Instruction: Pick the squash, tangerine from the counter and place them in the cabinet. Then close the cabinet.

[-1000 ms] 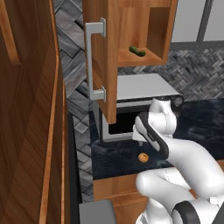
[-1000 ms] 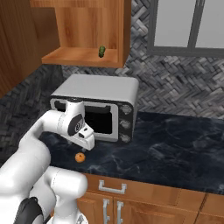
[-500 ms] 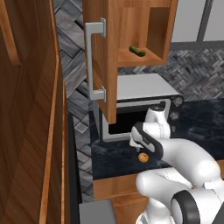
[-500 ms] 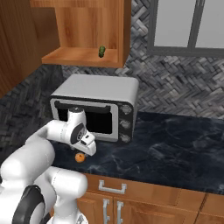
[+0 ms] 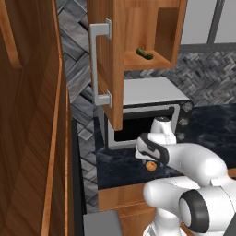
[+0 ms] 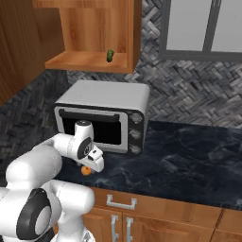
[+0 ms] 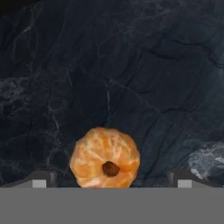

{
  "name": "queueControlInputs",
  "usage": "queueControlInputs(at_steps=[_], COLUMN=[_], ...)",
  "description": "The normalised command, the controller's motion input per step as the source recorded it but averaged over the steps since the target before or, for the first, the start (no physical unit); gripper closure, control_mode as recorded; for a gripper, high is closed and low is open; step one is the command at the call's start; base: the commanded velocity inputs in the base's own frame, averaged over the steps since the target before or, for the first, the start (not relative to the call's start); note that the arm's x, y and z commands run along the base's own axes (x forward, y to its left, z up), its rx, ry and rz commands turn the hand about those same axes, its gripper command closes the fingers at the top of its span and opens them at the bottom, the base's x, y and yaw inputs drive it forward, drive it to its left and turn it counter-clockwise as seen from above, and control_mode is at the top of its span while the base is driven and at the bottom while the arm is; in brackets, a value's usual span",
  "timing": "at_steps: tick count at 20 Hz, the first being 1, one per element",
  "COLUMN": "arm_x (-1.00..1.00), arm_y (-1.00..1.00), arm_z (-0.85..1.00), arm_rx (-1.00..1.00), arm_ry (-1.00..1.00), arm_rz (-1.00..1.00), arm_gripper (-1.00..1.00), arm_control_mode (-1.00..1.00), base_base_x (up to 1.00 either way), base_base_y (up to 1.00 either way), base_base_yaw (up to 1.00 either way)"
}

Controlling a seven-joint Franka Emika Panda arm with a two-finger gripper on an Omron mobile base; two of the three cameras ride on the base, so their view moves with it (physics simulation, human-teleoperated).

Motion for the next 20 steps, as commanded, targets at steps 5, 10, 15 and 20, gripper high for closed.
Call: queueControlInputs(at_steps=[5,10,15,20], arm_x=[-0.08,0.27,0.22,-0.45], arm_y=[0.02,0.00,0.00,0.01], arm_z=[-0.38,-0.44,-0.22,0.14], arm_rx=[0.03,0.00,0.00,-0.01], arm_ry=[0.06,0.00,0.00,-0.07], arm_rz=[0.00,0.00,0.00,0.02], arm_gripper=[-1.00,1.00,1.00,1.00], arm_control_mode=[-1.00,-1.00,-1.00,-1.00], base_base_x=[0.00,0.00,0.00,0.00], base_base_y=[0.00,0.00,0.00,0.00], base_base_yaw=[0.00,0.00,0.00,0.00])
